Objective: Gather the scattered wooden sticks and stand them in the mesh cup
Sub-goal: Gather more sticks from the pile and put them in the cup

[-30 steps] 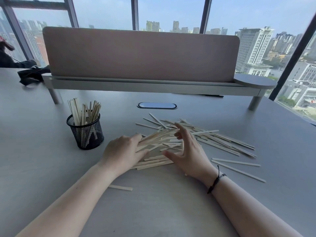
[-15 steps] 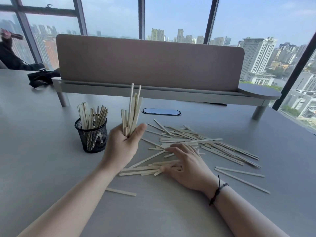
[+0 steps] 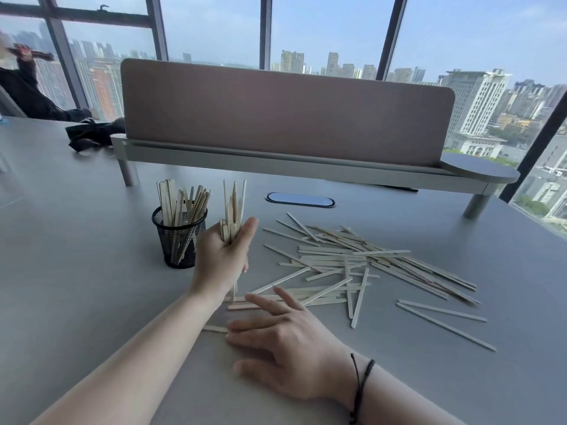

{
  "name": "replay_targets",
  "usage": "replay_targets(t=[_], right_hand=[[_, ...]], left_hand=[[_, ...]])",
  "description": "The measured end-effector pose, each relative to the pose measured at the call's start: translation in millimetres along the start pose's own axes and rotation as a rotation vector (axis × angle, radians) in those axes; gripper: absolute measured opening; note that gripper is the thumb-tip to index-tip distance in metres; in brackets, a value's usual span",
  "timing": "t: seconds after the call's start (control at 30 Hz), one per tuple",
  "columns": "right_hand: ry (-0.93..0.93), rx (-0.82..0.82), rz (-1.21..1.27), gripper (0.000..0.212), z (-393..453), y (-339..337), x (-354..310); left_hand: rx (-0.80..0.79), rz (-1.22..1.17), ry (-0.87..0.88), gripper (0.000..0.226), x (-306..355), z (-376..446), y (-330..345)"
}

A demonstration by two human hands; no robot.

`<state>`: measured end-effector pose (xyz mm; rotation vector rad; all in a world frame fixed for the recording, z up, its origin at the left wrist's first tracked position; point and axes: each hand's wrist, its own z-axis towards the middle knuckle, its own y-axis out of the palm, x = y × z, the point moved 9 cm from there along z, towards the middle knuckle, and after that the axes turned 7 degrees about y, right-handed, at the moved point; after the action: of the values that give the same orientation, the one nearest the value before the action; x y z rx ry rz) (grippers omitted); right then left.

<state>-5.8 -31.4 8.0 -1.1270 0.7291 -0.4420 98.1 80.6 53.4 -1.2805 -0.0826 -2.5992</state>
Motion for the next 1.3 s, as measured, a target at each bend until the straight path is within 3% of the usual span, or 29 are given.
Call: replay_targets(t=[0.17, 0.47, 0.6, 0.67, 0.77, 0.87, 0.97, 1.03, 1.13, 1.2, 1.3], right_hand=[[0.067, 0.035, -0.081, 0.048, -4, -12, 24], [0.107, 0.260, -0.086, 0.026, -7, -40, 55], [0.212, 0.297, 0.001, 0.038, -15, -57, 83], [0.317, 0.291, -0.059, 0.052, -22, -70, 108], [0.662, 0.229, -0.131, 0.078, -49, -86, 168], [0.904, 0.172, -0.114, 0.090, -76, -87, 205], [0.939, 0.221, -0.190, 0.082, -73, -91, 200], [0.920, 0.233, -0.279, 0.072, -64, -90, 186], [0.876, 0.202, -0.302, 0.066, -55, -78, 172], [0.834, 0.200, -0.248, 0.065, -50, -74, 166], [0.723, 0.174, -0.121, 0.065, -43, -66, 156]], left_hand=[[-0.049, 0.063, 0.041, 0.065, 4, -5, 7], [-0.029, 0.066, -0.006, 0.056, -3, -9, 4], [-0.089, 0.075, -0.031, 0.050, -6, -12, 11], [-0.083, 0.048, -0.050, 0.045, -7, -12, 12], [-0.013, 0.015, -0.066, 0.053, -12, -8, 3], [0.003, 0.135, 0.053, 0.054, -4, -2, -3], [-0.163, 0.267, 0.231, 0.052, 11, -4, 11], [-0.401, 0.413, 0.220, 0.048, 8, -13, 30], [-0.825, 0.733, 0.088, 0.097, -8, -39, 56], [-0.911, 0.780, 0.069, 0.102, -8, -47, 64], [-0.889, 0.807, 0.129, 0.078, -2, -46, 66]])
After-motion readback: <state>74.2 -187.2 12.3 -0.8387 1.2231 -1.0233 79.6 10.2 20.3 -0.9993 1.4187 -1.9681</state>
